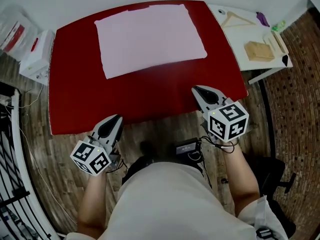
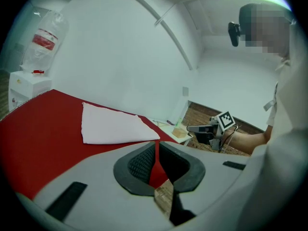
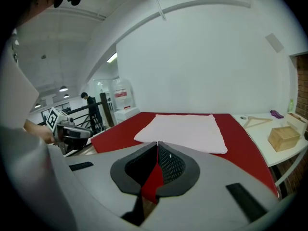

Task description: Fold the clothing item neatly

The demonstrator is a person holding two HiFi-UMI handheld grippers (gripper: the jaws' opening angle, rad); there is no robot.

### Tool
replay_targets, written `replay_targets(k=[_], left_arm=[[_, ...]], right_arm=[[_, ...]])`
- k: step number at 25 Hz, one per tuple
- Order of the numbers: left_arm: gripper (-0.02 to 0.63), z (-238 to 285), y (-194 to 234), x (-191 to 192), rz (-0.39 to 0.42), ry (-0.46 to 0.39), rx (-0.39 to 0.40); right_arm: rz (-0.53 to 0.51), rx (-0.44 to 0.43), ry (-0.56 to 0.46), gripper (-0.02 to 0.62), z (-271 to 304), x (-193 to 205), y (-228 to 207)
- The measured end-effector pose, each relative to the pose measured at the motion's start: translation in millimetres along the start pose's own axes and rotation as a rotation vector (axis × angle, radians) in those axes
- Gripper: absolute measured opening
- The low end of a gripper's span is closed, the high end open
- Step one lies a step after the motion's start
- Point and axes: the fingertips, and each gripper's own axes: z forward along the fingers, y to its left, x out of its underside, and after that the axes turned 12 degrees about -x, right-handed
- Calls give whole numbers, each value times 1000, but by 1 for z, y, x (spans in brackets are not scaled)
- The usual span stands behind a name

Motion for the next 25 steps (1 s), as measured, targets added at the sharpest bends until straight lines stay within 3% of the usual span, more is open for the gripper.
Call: replay_targets(k=[9, 16, 25], left_arm=[[23, -7, -68, 19, -57, -35, -21], [21, -21, -121, 54, -76, -18, -53], [20, -46, -137, 69, -104, 6, -20]], right_arm=[[4, -84, 9, 18, -31, 11, -2], [30, -150, 0, 17, -76, 48, 6], [87, -164, -68, 15, -104, 46, 37]])
